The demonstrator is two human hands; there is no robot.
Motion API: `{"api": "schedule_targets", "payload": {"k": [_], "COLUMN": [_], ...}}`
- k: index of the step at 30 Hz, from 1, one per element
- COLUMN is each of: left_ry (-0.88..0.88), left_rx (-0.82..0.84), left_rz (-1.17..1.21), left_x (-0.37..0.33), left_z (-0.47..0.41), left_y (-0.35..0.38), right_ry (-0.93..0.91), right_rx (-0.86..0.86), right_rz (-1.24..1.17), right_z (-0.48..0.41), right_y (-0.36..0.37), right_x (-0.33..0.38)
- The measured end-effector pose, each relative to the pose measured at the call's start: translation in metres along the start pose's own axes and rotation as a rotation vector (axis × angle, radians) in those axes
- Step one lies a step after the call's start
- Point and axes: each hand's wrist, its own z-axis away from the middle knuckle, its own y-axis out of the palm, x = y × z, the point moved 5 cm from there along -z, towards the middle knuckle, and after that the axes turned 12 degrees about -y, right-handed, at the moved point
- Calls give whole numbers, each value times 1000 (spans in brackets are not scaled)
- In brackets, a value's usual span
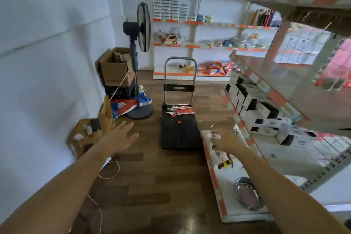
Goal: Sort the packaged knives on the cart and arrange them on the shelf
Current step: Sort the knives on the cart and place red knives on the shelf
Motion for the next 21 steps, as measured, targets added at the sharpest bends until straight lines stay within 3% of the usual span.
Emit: {"api": "schedule_targets", "payload": {"k": [7, 16, 21], "left_ry": [-45, -27, 94], "left_rx": [-103, 61, 105], "left_rz": [18, -66, -163], "left_x": [-67, -120, -160], "left_z": [-163, -347, -482], "left_y": [-53, -61, -55], "right_ry": [-15, 54, 161], "right_rx": [53, 140, 102], "right_rz": [-5, -90, -154], "right_z": [-178, -355, -453], "right_y": [-26, -32, -10], "right_x": [-48, -88, -122]}}
